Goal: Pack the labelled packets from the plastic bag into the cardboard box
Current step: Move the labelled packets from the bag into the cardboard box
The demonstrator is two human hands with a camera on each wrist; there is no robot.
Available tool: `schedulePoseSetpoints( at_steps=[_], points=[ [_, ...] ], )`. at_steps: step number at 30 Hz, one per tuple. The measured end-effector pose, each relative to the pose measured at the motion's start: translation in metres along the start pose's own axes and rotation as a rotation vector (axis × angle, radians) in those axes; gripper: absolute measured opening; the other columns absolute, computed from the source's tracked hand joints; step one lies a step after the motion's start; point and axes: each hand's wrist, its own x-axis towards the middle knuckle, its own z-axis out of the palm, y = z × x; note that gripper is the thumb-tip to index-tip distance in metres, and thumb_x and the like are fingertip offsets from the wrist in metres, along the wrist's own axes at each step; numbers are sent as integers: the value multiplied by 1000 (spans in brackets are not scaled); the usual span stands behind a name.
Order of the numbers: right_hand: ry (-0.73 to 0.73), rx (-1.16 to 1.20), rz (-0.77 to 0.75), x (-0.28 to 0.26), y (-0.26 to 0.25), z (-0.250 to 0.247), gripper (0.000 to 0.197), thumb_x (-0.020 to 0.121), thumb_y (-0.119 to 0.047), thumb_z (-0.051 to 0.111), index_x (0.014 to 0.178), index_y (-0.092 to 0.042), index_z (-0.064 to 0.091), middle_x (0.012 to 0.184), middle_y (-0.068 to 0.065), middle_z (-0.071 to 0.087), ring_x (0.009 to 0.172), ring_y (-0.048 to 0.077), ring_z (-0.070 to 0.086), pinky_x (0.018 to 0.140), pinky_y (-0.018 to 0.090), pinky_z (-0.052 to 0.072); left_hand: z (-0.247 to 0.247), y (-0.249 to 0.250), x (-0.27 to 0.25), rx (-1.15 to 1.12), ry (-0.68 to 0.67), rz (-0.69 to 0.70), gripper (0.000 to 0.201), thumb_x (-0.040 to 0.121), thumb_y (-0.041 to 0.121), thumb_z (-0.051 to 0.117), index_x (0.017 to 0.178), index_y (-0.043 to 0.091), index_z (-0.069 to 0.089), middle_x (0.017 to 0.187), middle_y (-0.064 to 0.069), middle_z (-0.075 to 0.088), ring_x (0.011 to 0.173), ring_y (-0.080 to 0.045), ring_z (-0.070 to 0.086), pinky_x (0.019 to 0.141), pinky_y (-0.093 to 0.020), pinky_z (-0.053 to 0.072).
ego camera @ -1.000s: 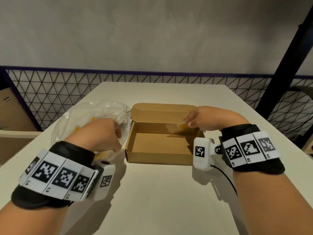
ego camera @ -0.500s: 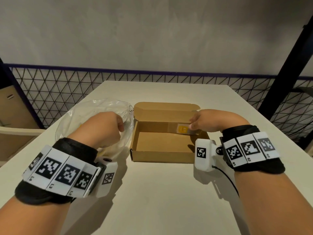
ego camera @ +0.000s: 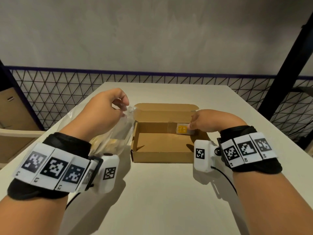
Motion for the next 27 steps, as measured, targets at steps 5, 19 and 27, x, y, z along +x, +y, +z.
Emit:
schedulePoseSetpoints(
  at_steps=[5,19,27],
  points=[
    [151,196,-116,-10,-2,-6,41,95,-28,48,135,-17,47,139,4,47,128,22,41,102,34,34,9,8,-1,-212,-16,7,45,82,-9,59,93,33,49,100,4,60,79,-7,68,61,-23,51],
    [119,741,-562,-28,-22,-15,13,91,-7,54,89,-9,67,64,2,64,55,6,56,54,15,47,38,47,0,-307,-111,149,9,79,9,69,76,16,64,75,-3,64,68,-13,58,71,-33,53],
    [33,774,-438,-26,-20,-30,43,95,-10,40,59,-15,65,62,1,65,57,9,59,57,17,45,42,40,6,-408,-240,110,22,90,30,52,112,27,56,107,8,58,102,-6,53,83,-22,43]
  ],
)
